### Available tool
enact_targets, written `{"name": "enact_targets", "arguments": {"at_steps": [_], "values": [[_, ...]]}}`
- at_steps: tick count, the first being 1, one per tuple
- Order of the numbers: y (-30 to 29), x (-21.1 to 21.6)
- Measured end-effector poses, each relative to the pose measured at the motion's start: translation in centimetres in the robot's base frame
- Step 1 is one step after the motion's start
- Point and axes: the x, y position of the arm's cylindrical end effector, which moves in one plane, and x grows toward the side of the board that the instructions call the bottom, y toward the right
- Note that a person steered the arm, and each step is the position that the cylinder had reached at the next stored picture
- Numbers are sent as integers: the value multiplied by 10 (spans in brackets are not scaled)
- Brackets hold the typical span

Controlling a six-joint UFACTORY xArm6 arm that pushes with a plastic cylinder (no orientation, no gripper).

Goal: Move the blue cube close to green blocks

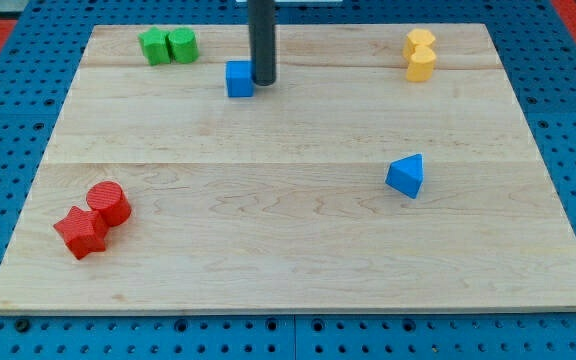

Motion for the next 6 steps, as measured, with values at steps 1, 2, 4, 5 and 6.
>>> {"name": "enact_targets", "arguments": {"at_steps": [1,2,4,5,6], "values": [[-19,2],[-24,13],[-88,11],[-100,-2],[-57,-6]]}}
